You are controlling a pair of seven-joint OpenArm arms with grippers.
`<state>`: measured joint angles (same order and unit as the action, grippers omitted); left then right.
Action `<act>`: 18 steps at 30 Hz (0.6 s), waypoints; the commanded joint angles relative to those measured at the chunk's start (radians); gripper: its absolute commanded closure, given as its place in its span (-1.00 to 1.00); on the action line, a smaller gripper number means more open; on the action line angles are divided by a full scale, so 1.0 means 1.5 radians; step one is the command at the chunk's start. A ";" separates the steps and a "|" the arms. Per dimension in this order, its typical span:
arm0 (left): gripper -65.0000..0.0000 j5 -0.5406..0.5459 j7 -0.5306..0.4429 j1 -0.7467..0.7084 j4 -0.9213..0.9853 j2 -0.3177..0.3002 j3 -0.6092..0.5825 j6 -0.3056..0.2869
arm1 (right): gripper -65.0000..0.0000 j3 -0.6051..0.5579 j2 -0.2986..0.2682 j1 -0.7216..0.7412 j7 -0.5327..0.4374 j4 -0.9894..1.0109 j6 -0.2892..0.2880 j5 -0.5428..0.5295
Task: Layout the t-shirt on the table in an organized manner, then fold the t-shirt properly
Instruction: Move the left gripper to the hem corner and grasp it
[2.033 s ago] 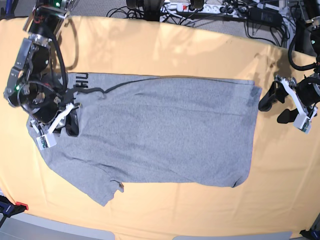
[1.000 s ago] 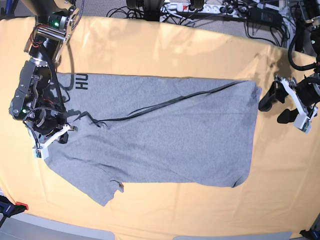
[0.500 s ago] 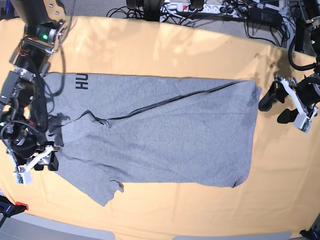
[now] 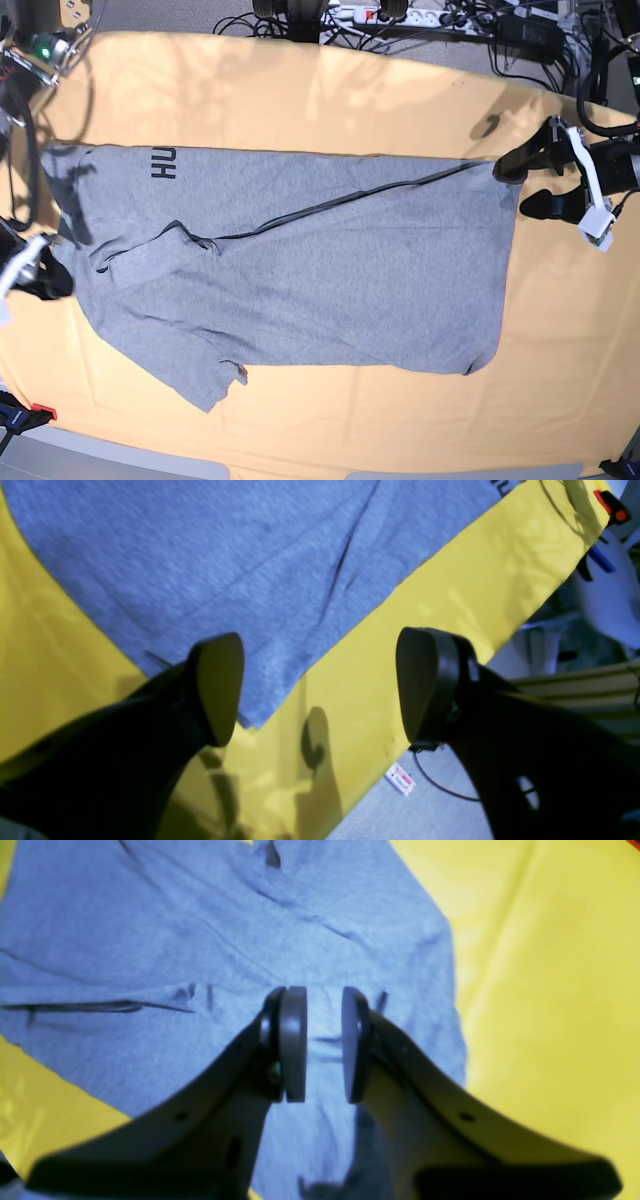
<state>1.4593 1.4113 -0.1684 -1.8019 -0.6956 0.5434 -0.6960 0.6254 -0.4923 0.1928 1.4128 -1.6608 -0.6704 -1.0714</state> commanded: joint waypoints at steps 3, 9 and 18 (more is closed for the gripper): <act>-0.48 0.016 -0.010 0.008 -0.030 -0.019 0.004 -0.001 | 0.58 0.081 -0.020 -0.027 -0.011 -0.011 -0.007 -0.060; -0.48 -0.036 -0.020 0.009 -0.036 -0.014 0.004 -0.001 | 0.58 0.196 -0.019 -0.108 -0.011 -0.011 -0.011 -0.128; -0.48 -0.135 -0.042 0.009 -0.036 -0.011 -0.074 -0.001 | 0.58 0.234 -0.019 -0.197 -0.011 -0.011 -0.018 -0.141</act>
<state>1.2366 1.3663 -0.1688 -1.8442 -0.6899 0.4202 -0.6937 0.9707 -0.4957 -0.1127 1.4185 -1.6608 -0.6930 -1.2575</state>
